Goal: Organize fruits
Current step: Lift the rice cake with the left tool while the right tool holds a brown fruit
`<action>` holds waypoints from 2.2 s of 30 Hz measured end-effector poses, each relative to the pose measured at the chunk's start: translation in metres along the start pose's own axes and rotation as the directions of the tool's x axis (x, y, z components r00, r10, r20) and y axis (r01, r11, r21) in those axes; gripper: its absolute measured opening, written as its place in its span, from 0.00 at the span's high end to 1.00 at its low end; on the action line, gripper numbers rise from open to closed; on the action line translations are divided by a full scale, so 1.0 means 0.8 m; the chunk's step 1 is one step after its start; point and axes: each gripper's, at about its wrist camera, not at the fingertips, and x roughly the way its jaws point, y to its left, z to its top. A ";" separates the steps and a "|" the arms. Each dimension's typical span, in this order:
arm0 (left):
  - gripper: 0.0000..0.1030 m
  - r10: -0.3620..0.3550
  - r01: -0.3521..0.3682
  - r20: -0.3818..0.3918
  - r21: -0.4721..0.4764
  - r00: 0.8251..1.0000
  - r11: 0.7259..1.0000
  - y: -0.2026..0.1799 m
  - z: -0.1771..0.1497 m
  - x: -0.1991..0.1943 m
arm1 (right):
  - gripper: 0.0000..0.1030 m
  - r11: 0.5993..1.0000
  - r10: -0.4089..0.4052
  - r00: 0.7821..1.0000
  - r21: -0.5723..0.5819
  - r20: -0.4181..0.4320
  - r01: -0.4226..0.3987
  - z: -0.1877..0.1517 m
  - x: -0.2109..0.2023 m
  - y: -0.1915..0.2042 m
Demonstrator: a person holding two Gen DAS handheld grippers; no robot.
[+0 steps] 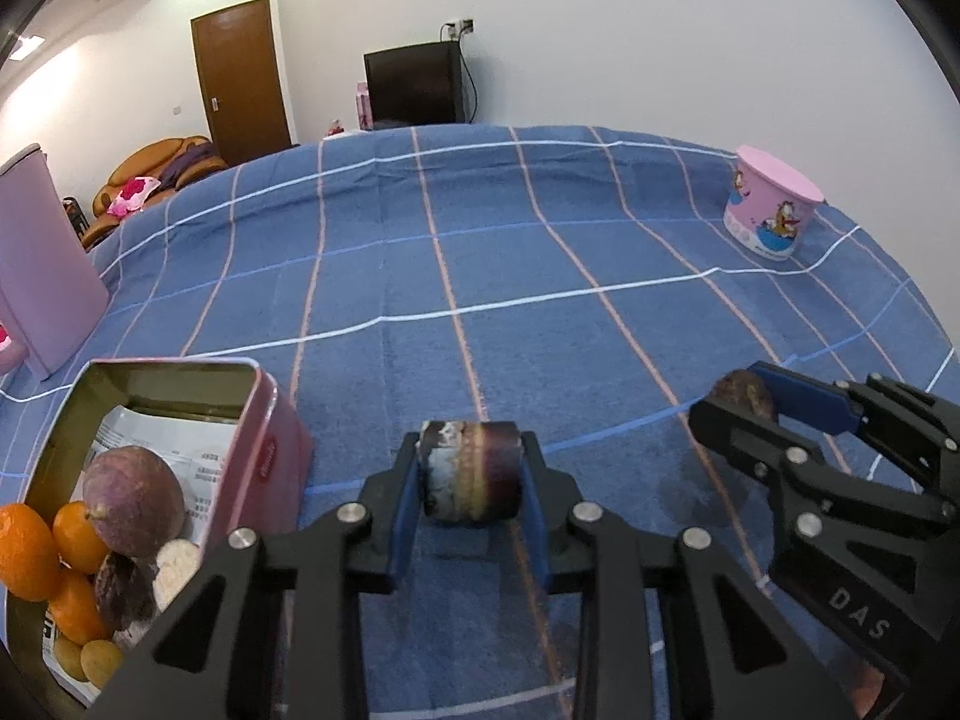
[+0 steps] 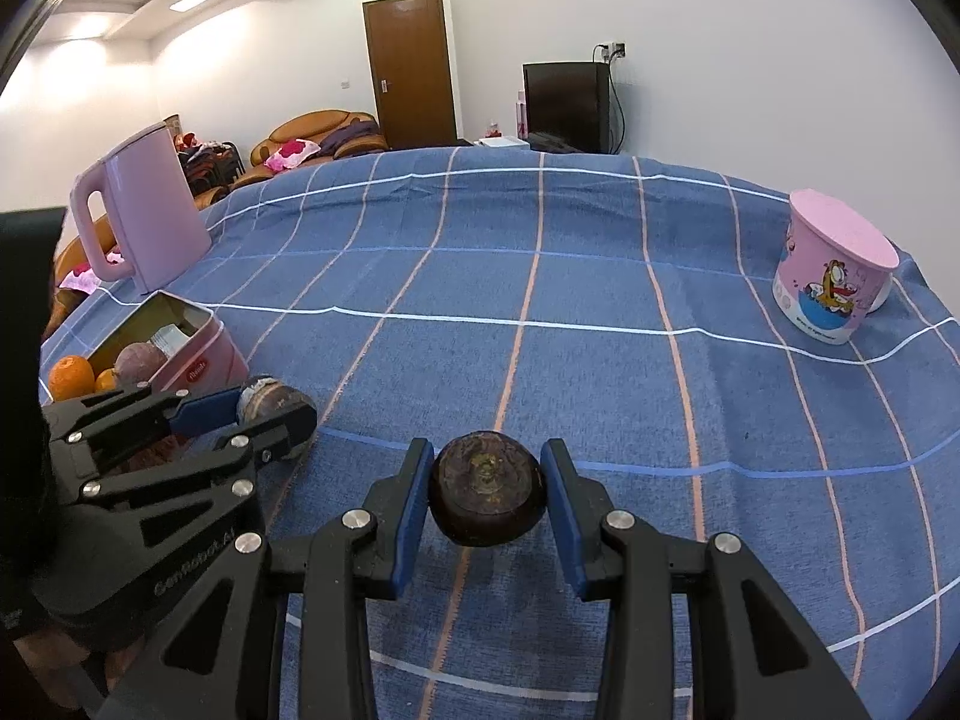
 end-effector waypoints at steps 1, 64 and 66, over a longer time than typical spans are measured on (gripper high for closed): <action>0.69 0.002 -0.002 0.009 0.003 1.000 1.000 -0.001 0.000 -0.003 | 0.62 1.000 0.002 1.000 0.001 0.003 -0.002 0.000 -0.001 0.000; 0.69 0.084 -0.085 0.290 -0.009 0.953 0.996 -0.002 -0.015 -0.069 | 0.62 0.997 0.027 0.960 -0.077 0.279 -0.006 -0.012 -0.068 0.016; 0.69 0.086 -0.086 0.298 -0.013 0.951 0.996 -0.001 -0.015 -0.071 | 0.62 0.997 0.027 0.958 -0.077 0.287 -0.005 -0.014 -0.070 0.016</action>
